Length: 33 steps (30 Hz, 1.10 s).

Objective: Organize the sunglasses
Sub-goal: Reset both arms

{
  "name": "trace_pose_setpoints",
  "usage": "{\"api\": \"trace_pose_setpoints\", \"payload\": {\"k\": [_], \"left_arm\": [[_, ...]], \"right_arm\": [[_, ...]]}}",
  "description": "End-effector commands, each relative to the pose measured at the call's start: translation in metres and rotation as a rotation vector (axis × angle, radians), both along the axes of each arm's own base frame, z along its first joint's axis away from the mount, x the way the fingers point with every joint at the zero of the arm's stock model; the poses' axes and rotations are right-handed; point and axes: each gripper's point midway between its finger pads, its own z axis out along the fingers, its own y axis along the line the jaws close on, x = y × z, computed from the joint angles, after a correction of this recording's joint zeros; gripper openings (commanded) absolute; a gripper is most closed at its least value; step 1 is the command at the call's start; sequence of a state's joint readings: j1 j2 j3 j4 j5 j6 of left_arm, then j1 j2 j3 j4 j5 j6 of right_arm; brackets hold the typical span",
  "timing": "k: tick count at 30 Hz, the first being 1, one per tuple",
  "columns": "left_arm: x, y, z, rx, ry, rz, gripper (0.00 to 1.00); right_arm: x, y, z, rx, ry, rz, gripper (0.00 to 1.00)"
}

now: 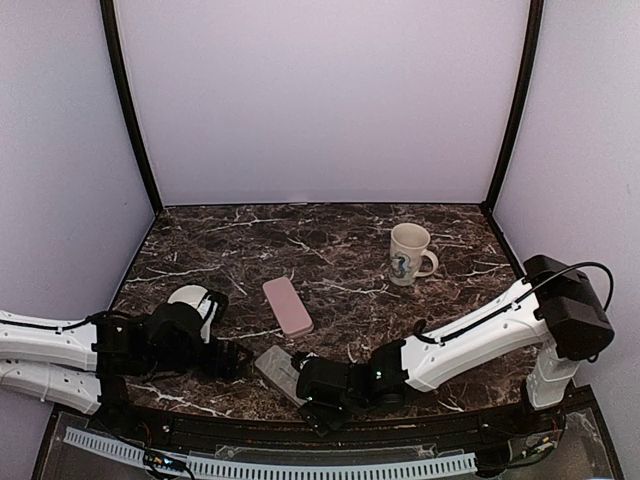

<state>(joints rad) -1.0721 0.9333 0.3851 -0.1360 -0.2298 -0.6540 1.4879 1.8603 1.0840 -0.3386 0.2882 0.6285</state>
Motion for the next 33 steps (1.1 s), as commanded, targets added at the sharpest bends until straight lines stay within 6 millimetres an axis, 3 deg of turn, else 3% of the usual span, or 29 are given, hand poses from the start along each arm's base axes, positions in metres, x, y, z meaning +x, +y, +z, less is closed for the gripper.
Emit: {"api": "trace_pose_setpoints", "payload": {"k": [1,11,15,19,23,27,33], "left_arm": [[0.011,0.005,0.022,0.018,-0.050,0.010,0.85],[0.024,0.011,0.030,0.033,-0.068,0.052,0.89],[0.038,0.019,0.038,0.039,-0.074,0.094,0.93],[0.059,0.030,0.056,0.037,-0.109,0.143,0.98],[0.082,0.050,0.082,0.058,-0.177,0.222,0.99],[0.104,0.072,0.106,0.083,-0.245,0.292,0.99],[0.124,0.086,0.144,0.100,-0.360,0.339,0.99]], "right_arm": [[0.018,-0.014,-0.009,-0.060,0.005,-0.056,0.93],[0.061,-0.036,0.009,-0.021,-0.002,-0.149,0.89],[0.069,-0.056,0.014,-0.040,-0.016,-0.168,0.91],[0.084,-0.077,0.033,0.006,-0.018,-0.218,0.93],[0.115,-0.111,0.077,0.090,-0.089,-0.330,0.95],[0.158,-0.159,0.125,0.193,-0.186,-0.494,0.98],[0.202,-0.229,0.187,0.286,-0.405,-0.712,1.00]]}}
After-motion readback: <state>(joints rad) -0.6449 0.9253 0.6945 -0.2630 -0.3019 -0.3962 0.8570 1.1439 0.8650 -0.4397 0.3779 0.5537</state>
